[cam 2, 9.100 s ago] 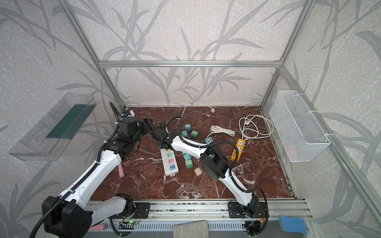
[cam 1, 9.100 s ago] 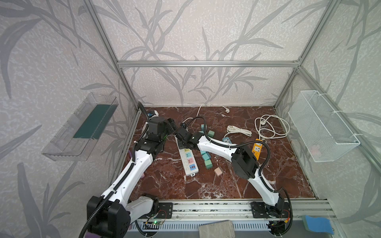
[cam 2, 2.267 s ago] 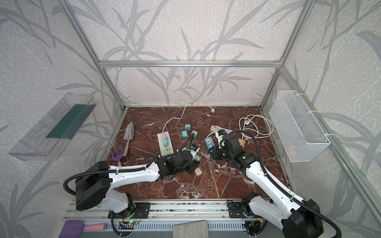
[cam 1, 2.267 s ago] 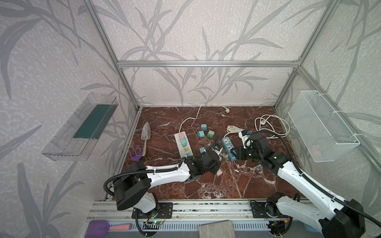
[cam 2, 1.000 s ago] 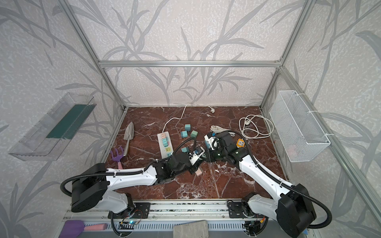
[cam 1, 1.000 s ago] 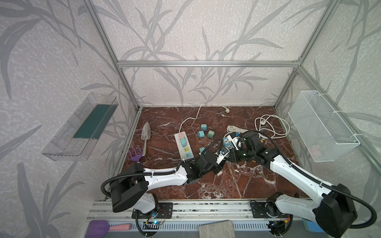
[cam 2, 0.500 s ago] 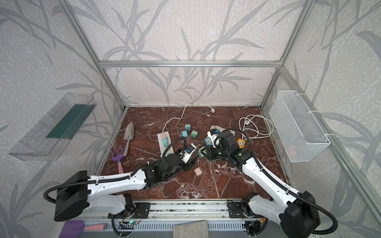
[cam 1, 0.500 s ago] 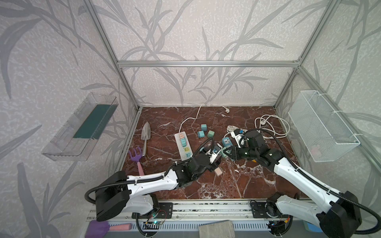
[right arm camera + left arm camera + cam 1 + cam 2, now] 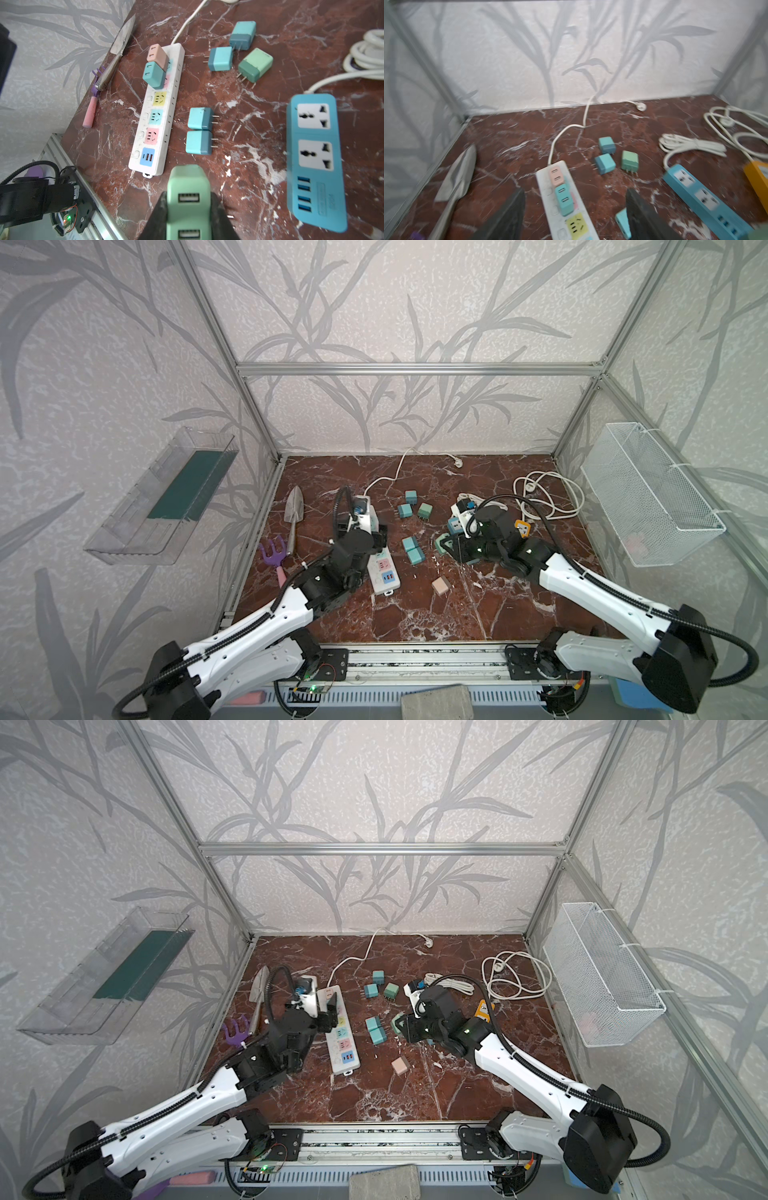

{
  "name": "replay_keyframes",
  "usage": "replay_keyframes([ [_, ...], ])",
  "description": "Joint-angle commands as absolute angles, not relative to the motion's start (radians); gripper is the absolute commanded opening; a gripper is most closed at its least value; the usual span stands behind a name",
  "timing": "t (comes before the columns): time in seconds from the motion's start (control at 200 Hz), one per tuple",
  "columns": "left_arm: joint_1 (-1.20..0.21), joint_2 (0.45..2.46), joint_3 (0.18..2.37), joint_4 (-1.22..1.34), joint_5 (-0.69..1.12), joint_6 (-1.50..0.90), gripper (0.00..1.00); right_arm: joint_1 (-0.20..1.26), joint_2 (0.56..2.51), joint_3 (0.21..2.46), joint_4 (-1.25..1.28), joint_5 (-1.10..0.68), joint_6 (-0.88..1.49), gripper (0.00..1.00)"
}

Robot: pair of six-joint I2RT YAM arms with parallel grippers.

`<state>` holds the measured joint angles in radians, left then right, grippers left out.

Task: Insert plugs into power strip
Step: Pass the plug, then insert the plug into the socket.

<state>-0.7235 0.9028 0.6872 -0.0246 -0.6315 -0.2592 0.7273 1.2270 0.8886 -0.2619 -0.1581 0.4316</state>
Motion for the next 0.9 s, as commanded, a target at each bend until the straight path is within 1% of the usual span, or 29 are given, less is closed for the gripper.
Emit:
replay_keyframes([
  [0.0,-0.596,0.884,0.746,-0.240,-0.637,-0.455,0.76,0.803,1.299,0.957,-0.159,-0.051,0.422,0.00],
  [0.14,-0.435,0.953,0.799,-0.245,-0.578,-0.492,0.76,0.901,1.439,1.037,-0.098,0.049,0.421,0.00],
  [0.32,-0.252,1.061,0.835,-0.178,-0.421,-0.542,0.76,0.985,1.618,1.164,-0.062,0.126,0.409,0.00],
  [0.445,-0.158,1.091,0.839,-0.165,-0.299,-0.562,0.76,1.002,1.734,1.232,-0.052,0.154,0.412,0.00],
  [0.625,-0.121,1.069,0.787,-0.116,-0.233,-0.591,0.76,1.012,1.872,1.329,-0.056,0.181,0.405,0.00],
  [0.895,-0.119,1.049,0.746,-0.071,-0.160,-0.683,0.75,1.017,2.020,1.483,-0.107,0.250,0.384,0.00],
])
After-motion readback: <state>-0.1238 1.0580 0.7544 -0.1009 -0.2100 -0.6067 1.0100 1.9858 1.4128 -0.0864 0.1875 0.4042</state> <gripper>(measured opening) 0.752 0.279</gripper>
